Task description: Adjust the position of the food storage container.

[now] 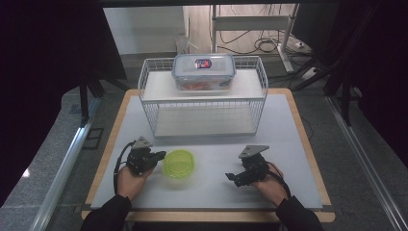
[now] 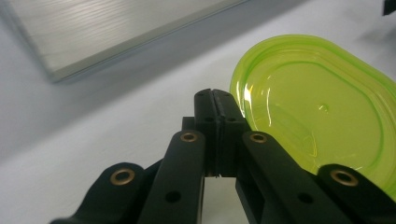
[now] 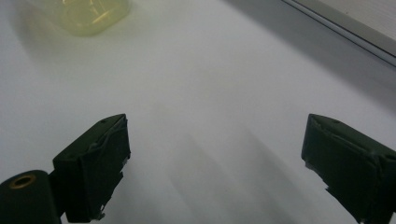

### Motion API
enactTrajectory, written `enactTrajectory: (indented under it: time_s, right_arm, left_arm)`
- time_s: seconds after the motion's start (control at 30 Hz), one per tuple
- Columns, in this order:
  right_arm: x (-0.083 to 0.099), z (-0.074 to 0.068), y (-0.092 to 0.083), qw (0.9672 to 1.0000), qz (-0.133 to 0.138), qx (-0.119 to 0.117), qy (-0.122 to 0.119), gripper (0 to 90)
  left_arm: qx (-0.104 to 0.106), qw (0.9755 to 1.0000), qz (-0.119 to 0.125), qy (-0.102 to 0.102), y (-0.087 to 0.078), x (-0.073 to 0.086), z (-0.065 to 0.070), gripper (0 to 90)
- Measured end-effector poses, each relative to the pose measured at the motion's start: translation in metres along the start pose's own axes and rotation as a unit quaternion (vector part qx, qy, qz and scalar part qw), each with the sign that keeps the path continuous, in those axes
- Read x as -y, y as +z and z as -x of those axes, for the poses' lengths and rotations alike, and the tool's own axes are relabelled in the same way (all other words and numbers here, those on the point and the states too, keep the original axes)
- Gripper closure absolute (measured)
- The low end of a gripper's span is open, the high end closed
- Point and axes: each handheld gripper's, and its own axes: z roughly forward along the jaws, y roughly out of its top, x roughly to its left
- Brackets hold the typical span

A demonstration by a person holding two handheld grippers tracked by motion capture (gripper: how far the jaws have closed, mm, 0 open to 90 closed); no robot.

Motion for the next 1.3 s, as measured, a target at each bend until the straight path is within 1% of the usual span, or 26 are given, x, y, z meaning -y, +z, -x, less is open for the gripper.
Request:
enactTrajectory:
  time_s: [0.17,0.33,0.43,0.5,0.57,0.67,0.73,0.8,0.87,0.9,0.97,1.03,1.13,1.17,1.23,1.3]
  right_arm:
    - [0.000,0.000,0.000,1.0000,0.000,-0.001,0.001,8.2]
    - [0.000,0.000,0.000,1.0000,-0.001,0.000,0.001,8.2]
    - [0.000,0.000,0.000,1.0000,-0.001,0.000,0.001,8.2]
    - [0.000,0.000,0.000,1.0000,-0.001,0.000,0.002,8.2]
    - [0.000,0.001,0.000,1.0000,-0.001,0.000,0.002,8.2]
    - [0.000,0.001,0.000,1.0000,-0.001,0.000,0.003,8.2]
    - [0.000,0.001,-0.001,1.0000,0.000,0.001,0.003,8.2]
    - [0.001,0.001,-0.001,1.0000,0.001,0.001,0.004,8.1]
    - [0.001,0.002,-0.002,1.0000,0.000,0.001,0.006,8.2]
    - [0.001,0.002,-0.002,1.0000,0.001,0.002,0.004,8.2]
    - [0.000,0.002,-0.002,1.0000,0.003,0.002,0.004,8.1]
    - [0.000,0.002,-0.002,1.0000,0.003,0.002,0.005,8.2]
    - [0.000,0.002,-0.002,1.0000,0.002,0.002,0.004,8.2]
    - [0.000,0.002,-0.002,1.0000,0.001,0.002,0.004,8.2]
    - [0.000,0.002,-0.002,1.0000,0.001,0.002,0.004,8.2]
    - [0.000,0.002,-0.003,1.0000,0.001,0.002,0.004,8.2]
  left_arm:
    - [0.014,0.9999,-0.001,0.009,0.008,-0.005,0.011,89.6]
    - [0.022,0.9997,0.000,0.012,0.013,-0.008,0.018,89.6]
    - [0.026,0.9995,-0.001,0.017,0.016,-0.009,0.024,89.6]
    - [0.027,0.9993,-0.004,0.024,0.016,-0.010,0.026,89.7]
    - [0.026,0.9992,-0.006,0.028,0.016,-0.011,0.026,89.5]
    - [0.020,0.9995,-0.001,0.023,0.011,-0.009,0.024,89.0]
    - [0.015,0.9996,-0.001,0.023,0.006,-0.007,0.023,89.1]
    - [0.015,0.9996,-0.005,0.024,0.002,-0.002,0.024,89.2]
    - [0.014,0.9995,-0.015,0.026,-0.001,0.005,0.025,89.3]
    - [0.015,0.9994,-0.020,0.022,-0.003,0.009,0.025,89.4]
    - [0.027,0.9990,-0.030,0.017,-0.003,0.016,0.026,89.5]
    - [0.042,0.9982,-0.039,0.015,-0.002,0.022,0.030,89.5]
    - [0.057,0.9967,-0.052,0.027,0.003,0.026,0.040,89.5]
    - [0.061,0.9959,-0.056,0.036,0.004,0.026,0.044,89.5]
    - [0.062,0.9953,-0.058,0.046,0.006,0.025,0.050,89.5]
    - [0.068,0.9947,-0.060,0.048,0.008,0.025,0.053,89.5]
